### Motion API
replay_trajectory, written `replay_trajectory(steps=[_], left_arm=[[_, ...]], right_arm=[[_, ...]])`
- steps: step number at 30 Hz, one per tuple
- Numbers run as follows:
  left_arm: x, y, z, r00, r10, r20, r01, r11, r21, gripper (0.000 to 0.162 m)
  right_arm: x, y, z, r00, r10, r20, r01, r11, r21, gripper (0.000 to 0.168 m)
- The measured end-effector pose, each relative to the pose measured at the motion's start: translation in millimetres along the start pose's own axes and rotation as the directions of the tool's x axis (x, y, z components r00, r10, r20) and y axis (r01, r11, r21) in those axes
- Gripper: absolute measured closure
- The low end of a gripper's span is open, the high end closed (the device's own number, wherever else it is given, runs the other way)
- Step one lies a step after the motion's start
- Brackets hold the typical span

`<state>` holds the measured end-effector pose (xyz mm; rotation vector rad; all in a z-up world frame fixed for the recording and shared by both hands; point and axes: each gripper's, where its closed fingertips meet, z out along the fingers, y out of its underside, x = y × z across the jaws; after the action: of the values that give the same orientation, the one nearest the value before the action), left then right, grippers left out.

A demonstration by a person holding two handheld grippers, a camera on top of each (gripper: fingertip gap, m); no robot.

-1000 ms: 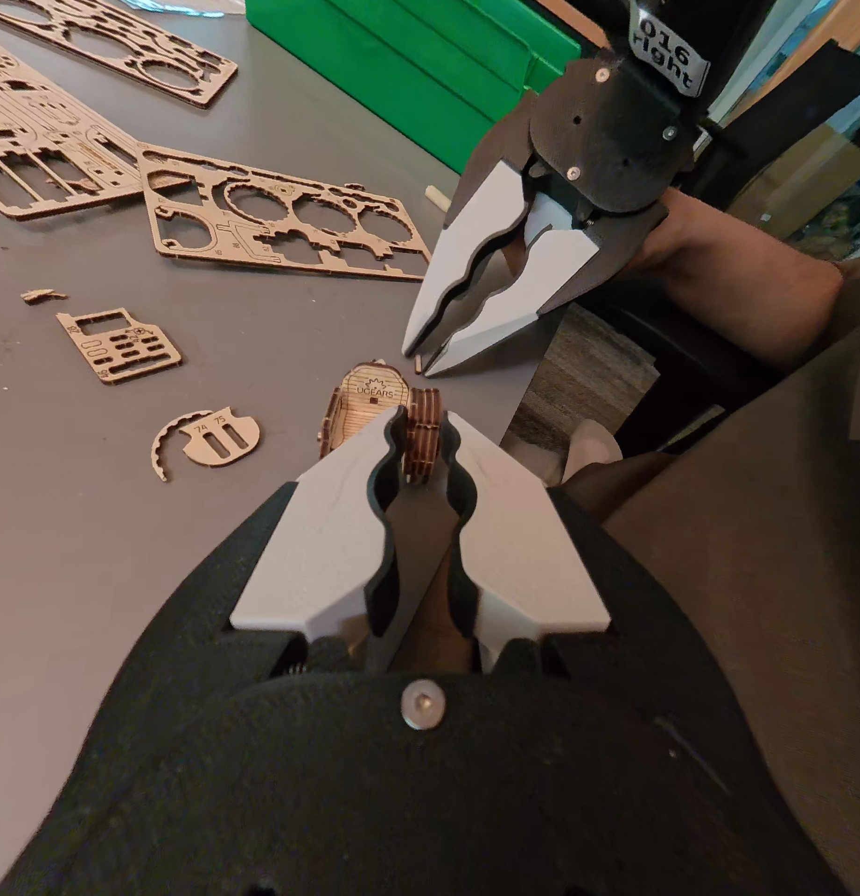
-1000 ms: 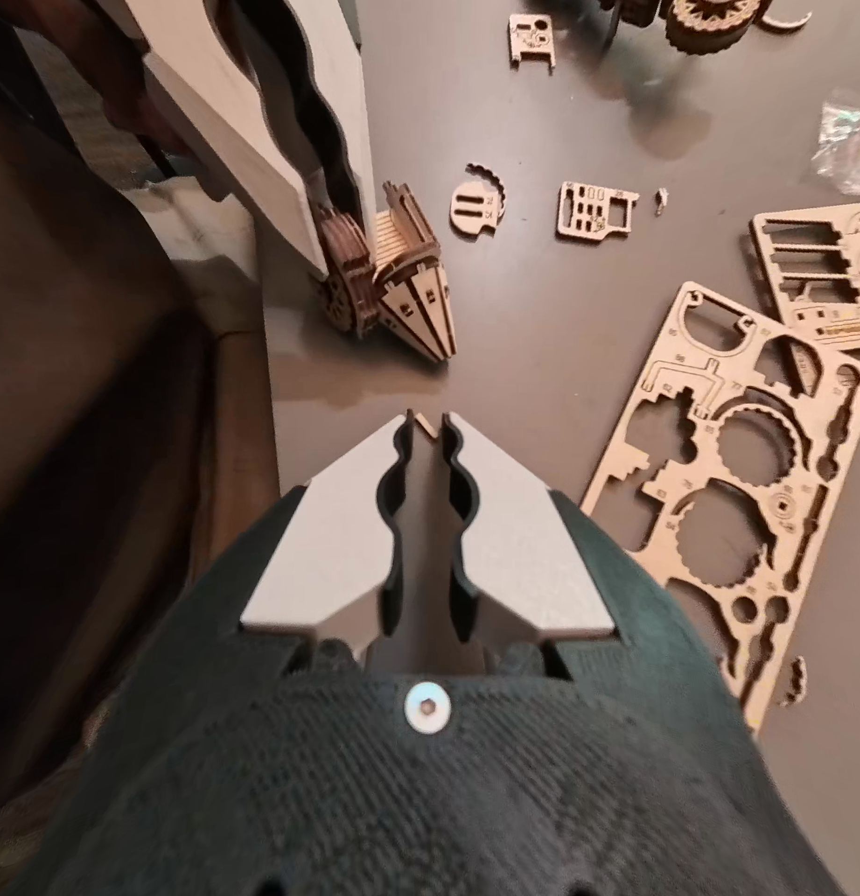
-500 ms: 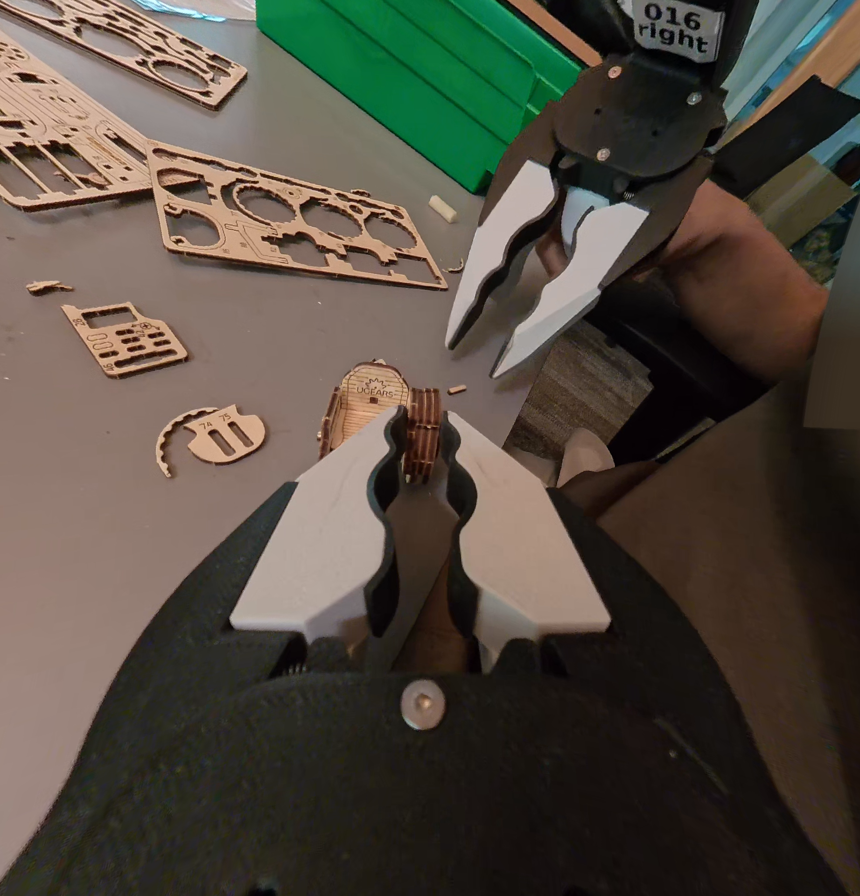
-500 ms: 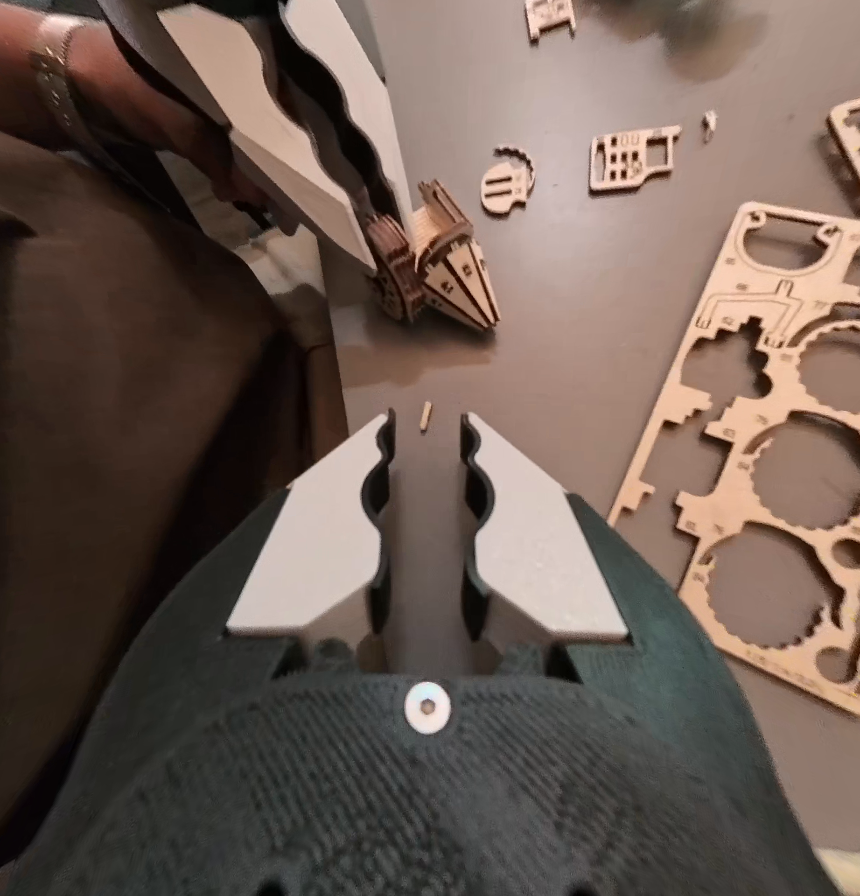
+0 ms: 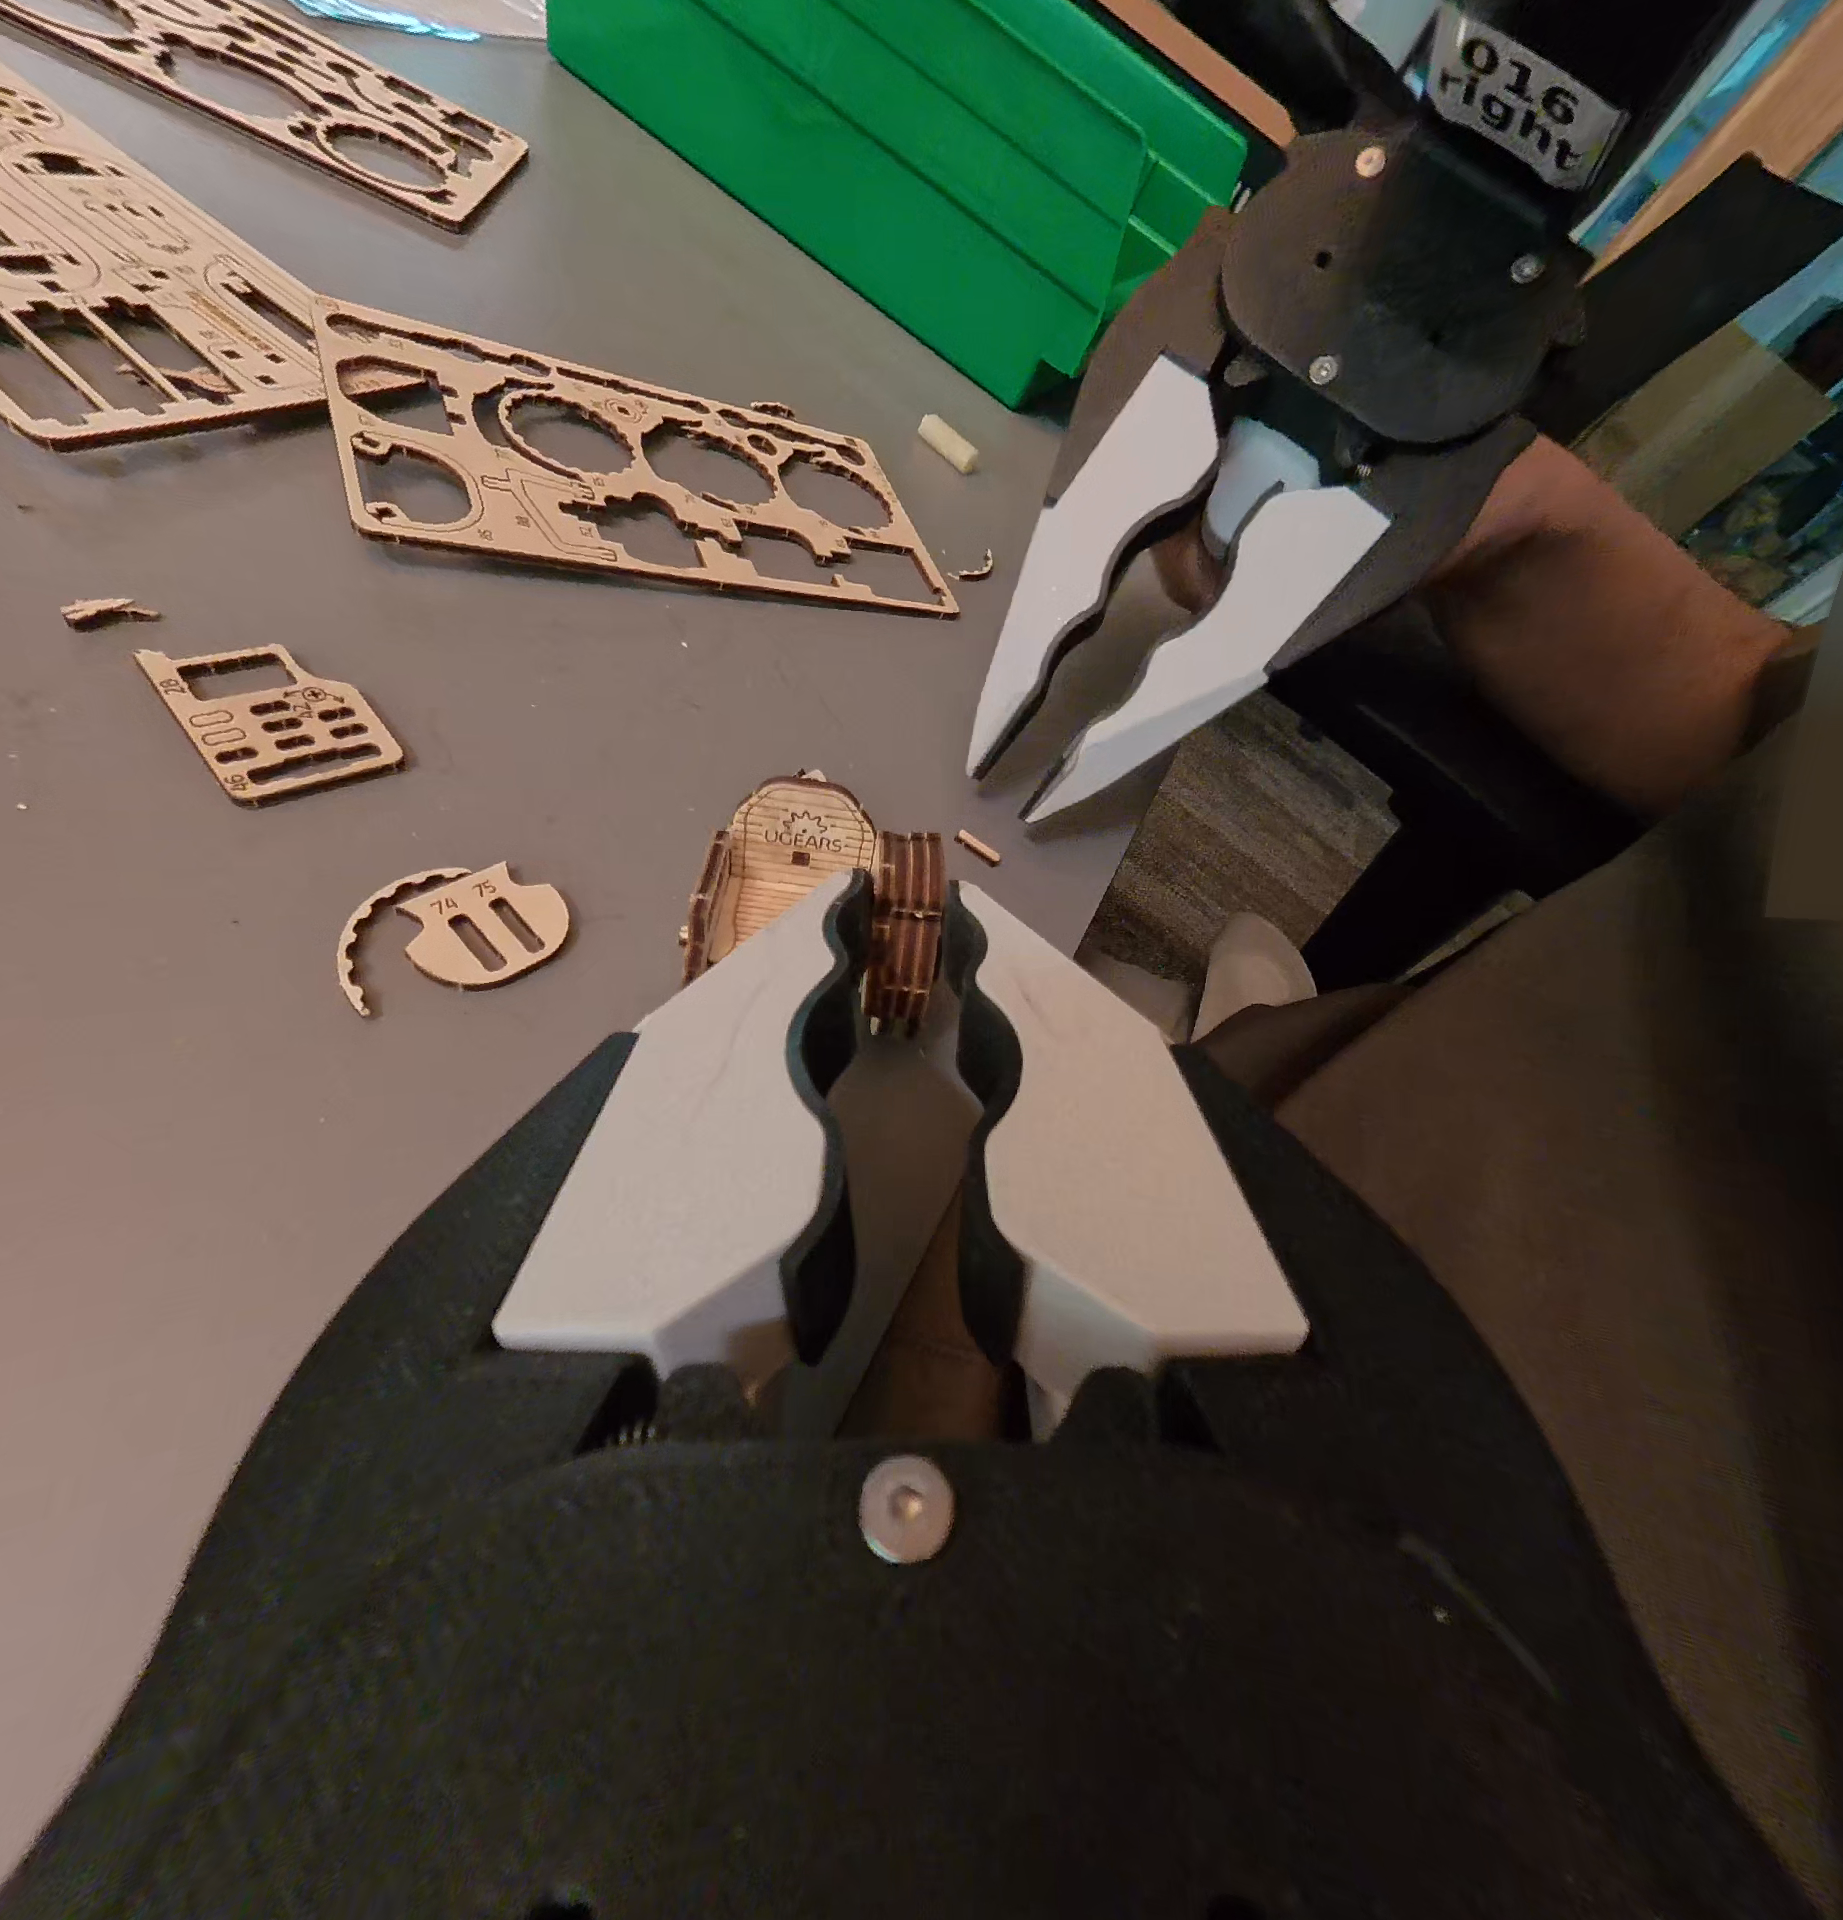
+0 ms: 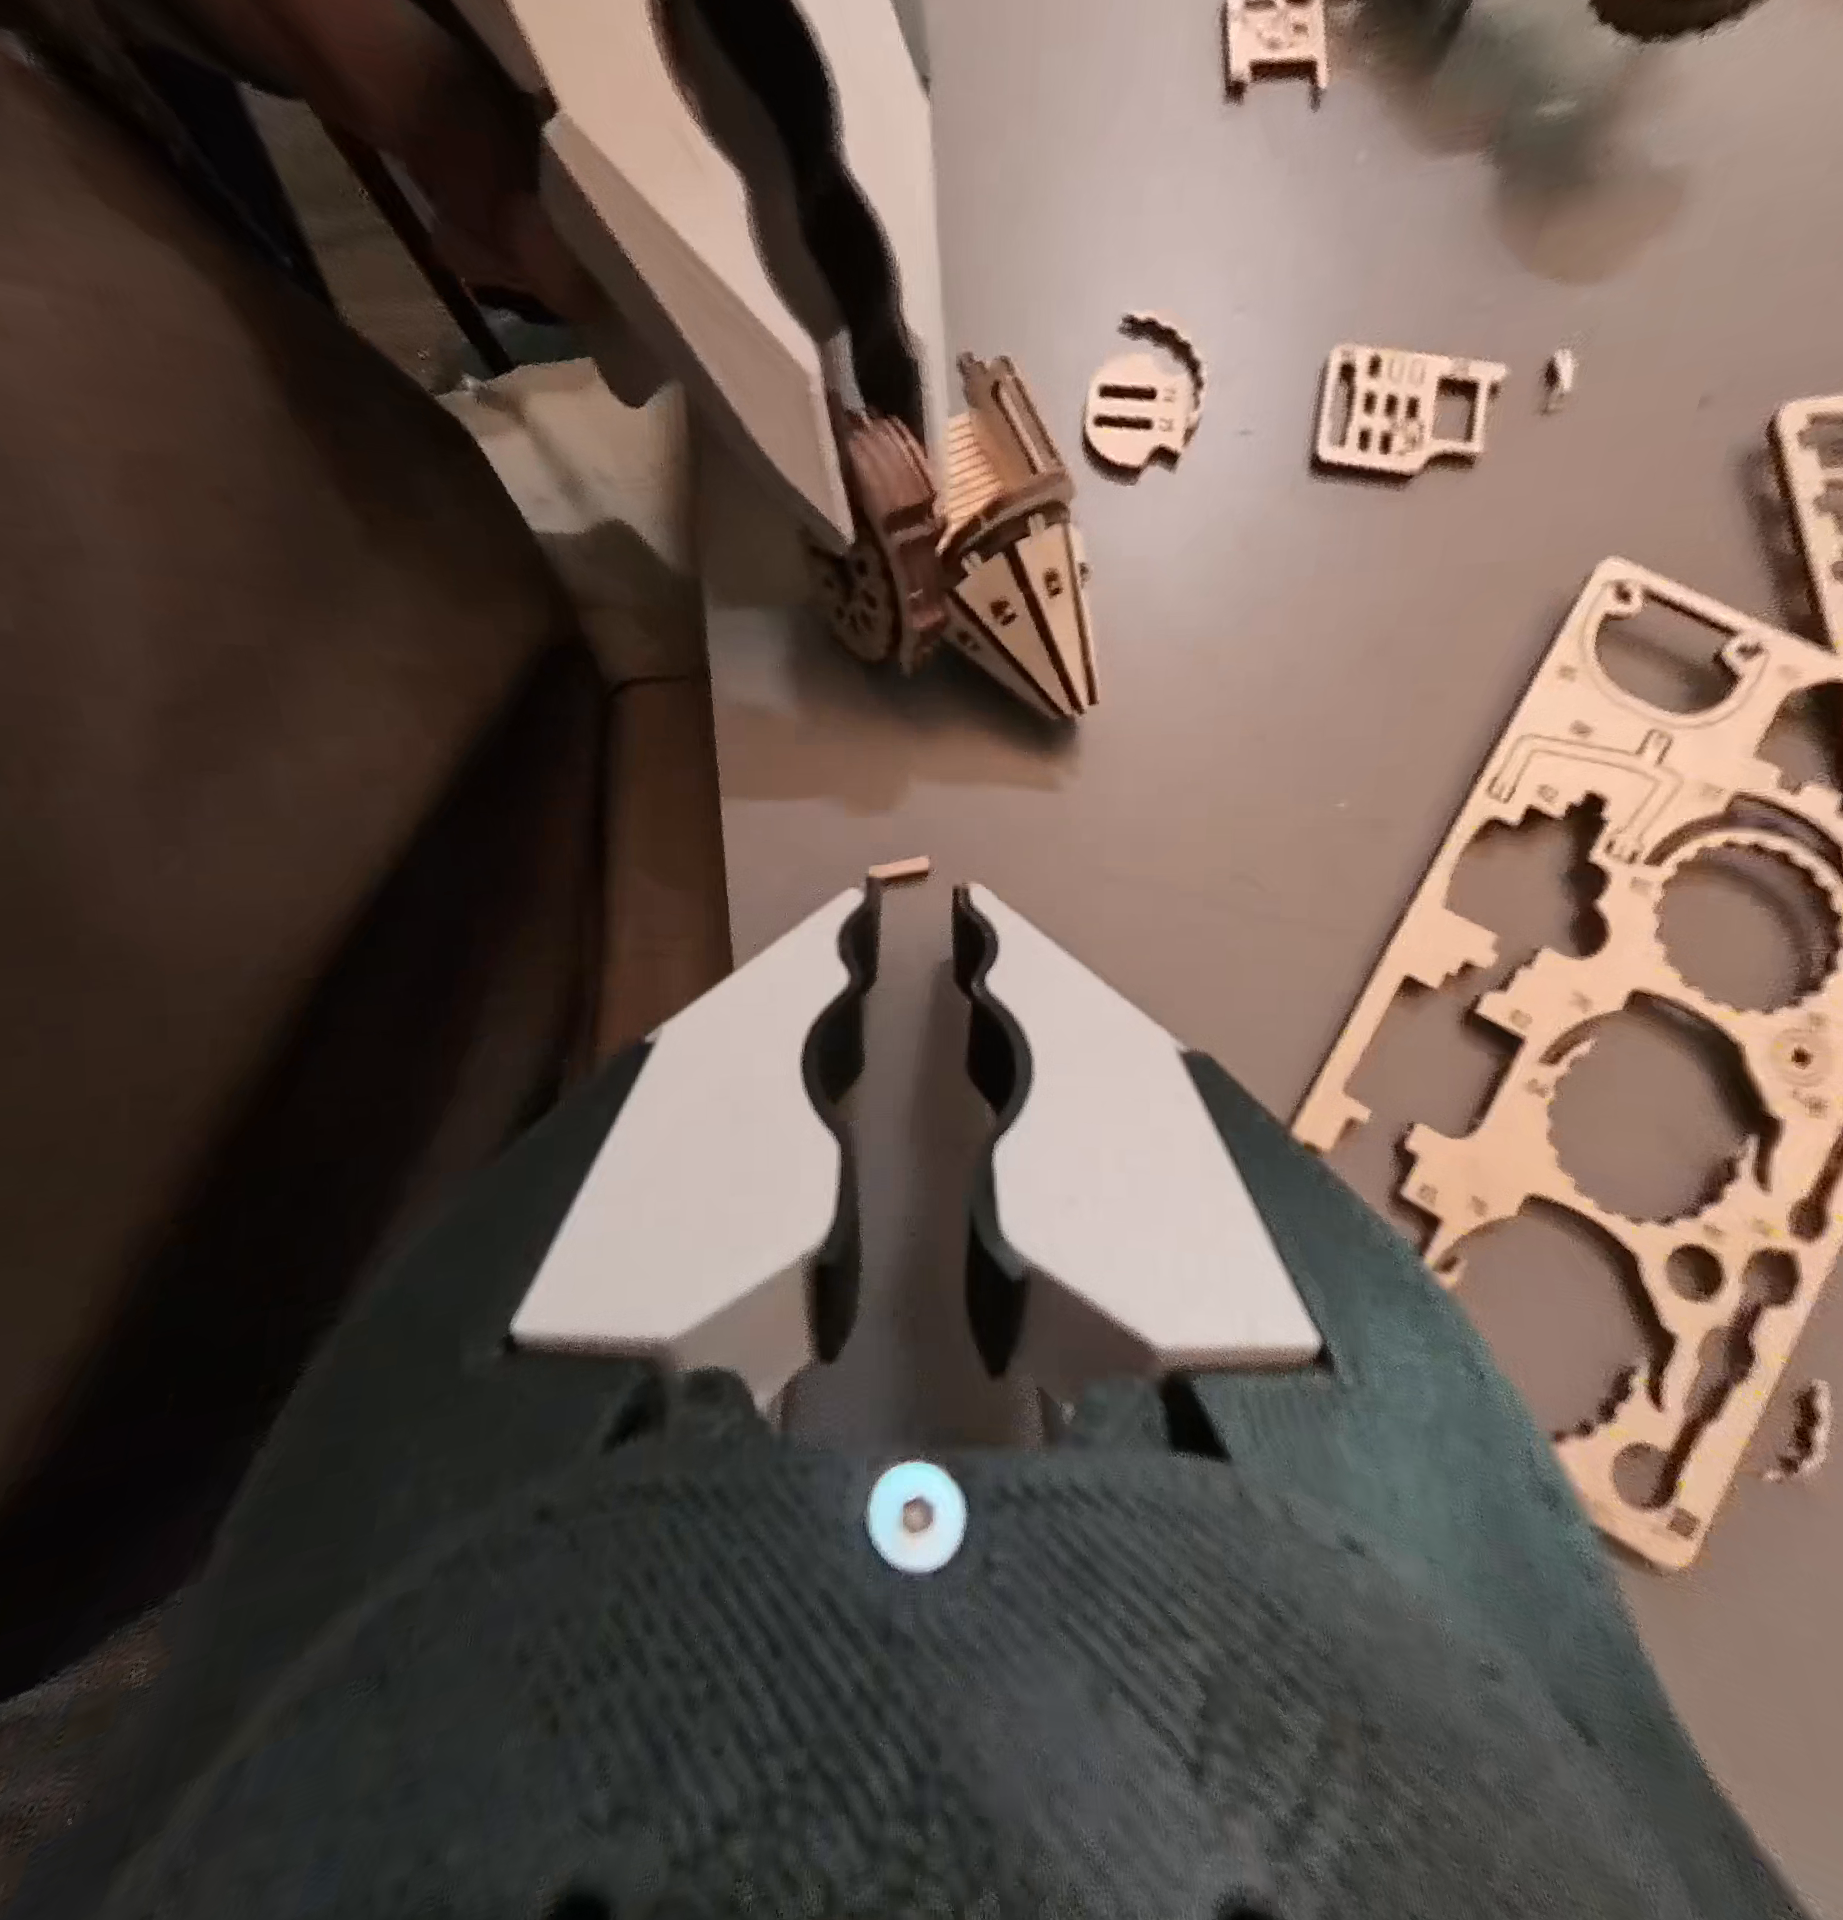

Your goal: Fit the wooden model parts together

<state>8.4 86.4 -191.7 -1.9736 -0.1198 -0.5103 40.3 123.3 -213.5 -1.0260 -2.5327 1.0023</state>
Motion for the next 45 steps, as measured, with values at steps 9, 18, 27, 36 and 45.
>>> replay_trajectory(steps=[9,18,27,36,45], left_arm=[[1,1,0,1.000,-0.001,-0.007,0.001,1.000,-0.004,0.152],[8,-2,-2,0.995,-0.045,-0.085,0.046,0.999,0.012,0.152],[25,-9,-7,0.986,0.069,-0.149,-0.061,0.996,0.058,0.152],[30,-13,-11,0.978,0.187,-0.096,-0.178,0.980,0.093,0.153],[30,-18,-14,0.978,0.185,-0.093,-0.174,0.978,0.117,0.152]], right_arm=[[-4,0,14,0.993,-0.113,0.011,0.114,0.993,-0.024,0.153],[0,-37,-6,0.989,-0.145,-0.005,0.143,0.976,0.165,0.157],[-23,-79,-19,0.956,-0.187,0.226,0.125,0.957,0.262,0.157],[-24,-78,-8,0.945,-0.216,0.247,0.183,0.972,0.150,0.158],[-24,-80,-9,0.945,-0.231,0.232,0.207,0.970,0.125,0.157]])
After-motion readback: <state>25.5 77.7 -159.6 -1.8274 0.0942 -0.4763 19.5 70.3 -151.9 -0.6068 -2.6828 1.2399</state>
